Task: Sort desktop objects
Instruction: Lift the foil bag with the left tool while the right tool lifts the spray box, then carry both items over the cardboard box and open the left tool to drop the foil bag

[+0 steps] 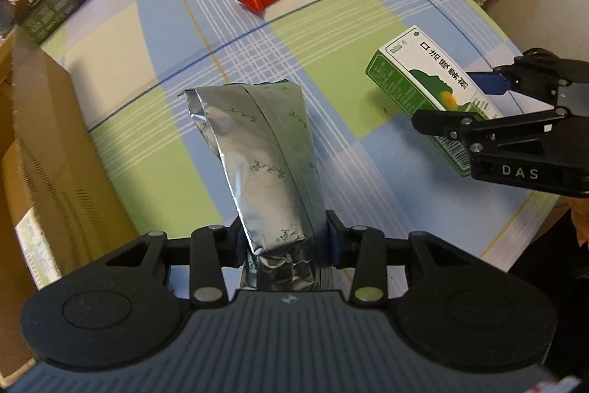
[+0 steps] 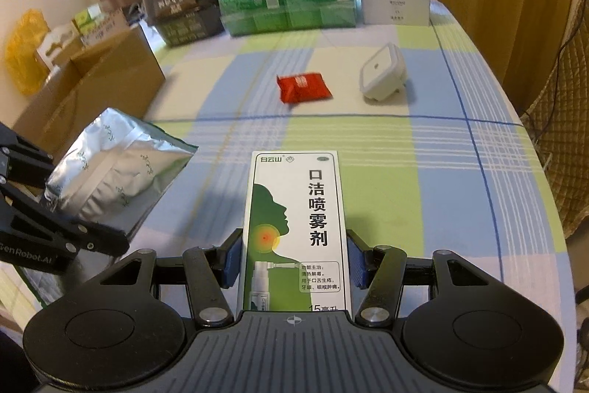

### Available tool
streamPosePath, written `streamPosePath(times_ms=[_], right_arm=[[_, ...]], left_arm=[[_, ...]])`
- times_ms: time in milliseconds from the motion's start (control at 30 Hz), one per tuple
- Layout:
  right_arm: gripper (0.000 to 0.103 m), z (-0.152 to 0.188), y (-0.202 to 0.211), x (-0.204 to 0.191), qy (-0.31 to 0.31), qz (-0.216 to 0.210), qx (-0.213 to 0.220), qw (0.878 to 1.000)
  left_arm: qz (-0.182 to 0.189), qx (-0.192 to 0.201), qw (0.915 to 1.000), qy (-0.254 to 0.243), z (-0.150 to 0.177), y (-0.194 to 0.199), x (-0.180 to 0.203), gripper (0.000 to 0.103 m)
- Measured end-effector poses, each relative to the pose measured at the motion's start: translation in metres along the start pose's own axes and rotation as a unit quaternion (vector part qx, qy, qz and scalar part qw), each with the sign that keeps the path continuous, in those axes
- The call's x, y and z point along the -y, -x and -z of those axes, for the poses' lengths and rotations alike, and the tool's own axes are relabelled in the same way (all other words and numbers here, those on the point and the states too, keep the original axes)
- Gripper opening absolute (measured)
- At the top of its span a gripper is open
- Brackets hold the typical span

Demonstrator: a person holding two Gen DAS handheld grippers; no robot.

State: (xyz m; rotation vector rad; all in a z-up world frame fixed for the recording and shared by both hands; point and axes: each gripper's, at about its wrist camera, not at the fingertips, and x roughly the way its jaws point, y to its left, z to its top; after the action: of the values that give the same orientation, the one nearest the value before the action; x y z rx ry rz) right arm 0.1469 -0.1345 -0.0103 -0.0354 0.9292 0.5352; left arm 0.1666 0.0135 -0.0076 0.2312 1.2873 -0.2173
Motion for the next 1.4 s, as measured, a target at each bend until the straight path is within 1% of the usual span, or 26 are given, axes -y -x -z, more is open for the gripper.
streamPosePath(times_ms=[133,267,467,667,900,1100,1400], right_arm=[[0.053,0.003,0.009,-0.012,-0.007,-0.008,0.006,1.0],[0.053,0.005,0.019,-0.029,0.008,-0.015,0.01,1.0],[0.053,0.002,0.032,-0.048,0.021,-0.008,0.007,1.0],[0.053,-0.011,0.047,-0.067,0.044,0.005,0.012,0.999],[0.053,-0.038,0.067,-0.09,0.065,0.001,0.032,0.997],[0.053,-0.06,0.073,-0.121,0.093,-0.013,0.044,0.995],[0.053,-0.078,0.065,-0.175,0.127,-0.049,0.045,0.99]], left_arm=[[-0.004,0.007,0.9999,0.007,0.008,0.019,-0.005,0.035],[-0.012,0.015,0.9997,0.013,0.018,0.037,-0.009,0.035],[-0.017,0.03,0.999,0.027,0.033,0.061,-0.018,0.035],[-0.012,0.05,0.9978,0.042,0.042,0.084,-0.026,0.035],[-0.019,0.076,0.9958,0.048,0.044,0.121,-0.038,0.035],[-0.027,0.095,0.993,0.065,0.055,0.145,-0.06,0.035],[-0.052,0.101,0.988,0.104,0.093,0.17,-0.111,0.035]])
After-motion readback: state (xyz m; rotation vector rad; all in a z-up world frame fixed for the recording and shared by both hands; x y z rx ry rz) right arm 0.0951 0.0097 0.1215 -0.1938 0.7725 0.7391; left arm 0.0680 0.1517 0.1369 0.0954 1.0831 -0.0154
